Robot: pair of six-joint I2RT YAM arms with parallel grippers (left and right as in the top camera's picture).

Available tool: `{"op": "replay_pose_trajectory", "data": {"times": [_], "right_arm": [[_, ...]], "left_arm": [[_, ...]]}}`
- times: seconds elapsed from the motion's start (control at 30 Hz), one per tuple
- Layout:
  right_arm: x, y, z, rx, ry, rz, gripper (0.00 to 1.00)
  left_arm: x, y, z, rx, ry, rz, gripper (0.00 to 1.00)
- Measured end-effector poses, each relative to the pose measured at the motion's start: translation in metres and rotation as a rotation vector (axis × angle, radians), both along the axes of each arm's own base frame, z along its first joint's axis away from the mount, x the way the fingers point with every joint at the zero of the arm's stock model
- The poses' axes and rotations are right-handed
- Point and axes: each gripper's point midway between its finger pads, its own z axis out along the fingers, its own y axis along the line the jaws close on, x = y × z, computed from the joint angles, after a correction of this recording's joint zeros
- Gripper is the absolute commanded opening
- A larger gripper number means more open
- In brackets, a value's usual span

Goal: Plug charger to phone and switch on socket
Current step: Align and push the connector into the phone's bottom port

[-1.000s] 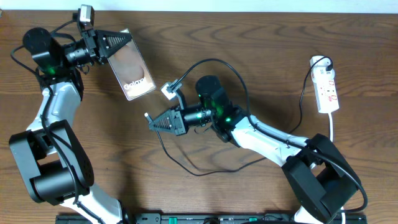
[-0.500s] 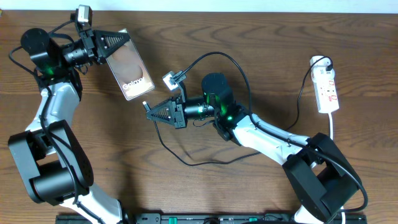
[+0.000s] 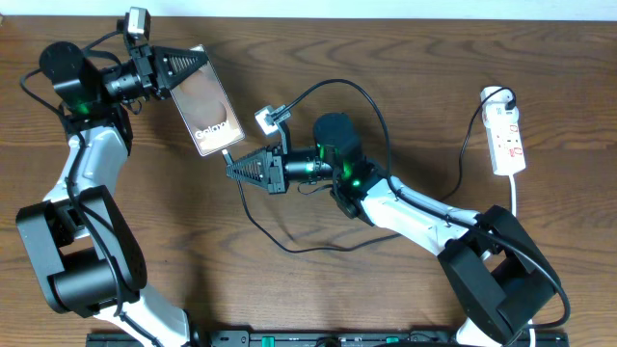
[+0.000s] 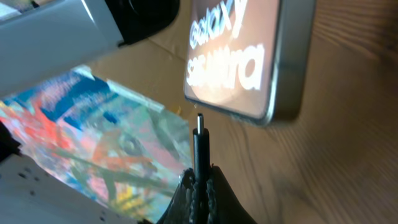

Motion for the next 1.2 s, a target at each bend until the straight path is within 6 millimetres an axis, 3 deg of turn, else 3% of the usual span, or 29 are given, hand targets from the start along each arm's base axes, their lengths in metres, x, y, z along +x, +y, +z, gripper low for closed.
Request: {"op": "replay_pose_trajectory", "data": {"times": [0.4, 0.93, 1.2], "right_arm": [[-0.0013, 0.0000, 0.0012, 0.002, 0.064, 0.003, 0.01], [0.0004, -0.0022, -0.0056, -0.007, 0.039, 0.016, 0.01], [-0.0017, -0.0025, 0.0022, 0.025, -0.008, 0.040, 0.01]], "left_arm": [[0.0002, 0.0001, 0.0000, 0.000, 0.000, 0.001, 0.07], [0.0035, 0.0026, 0.0005, -0.003, -0.001, 0.024, 0.07], [0.0039, 0.0028, 0.0006, -0.003, -0.001, 0.026, 0.08]]}}
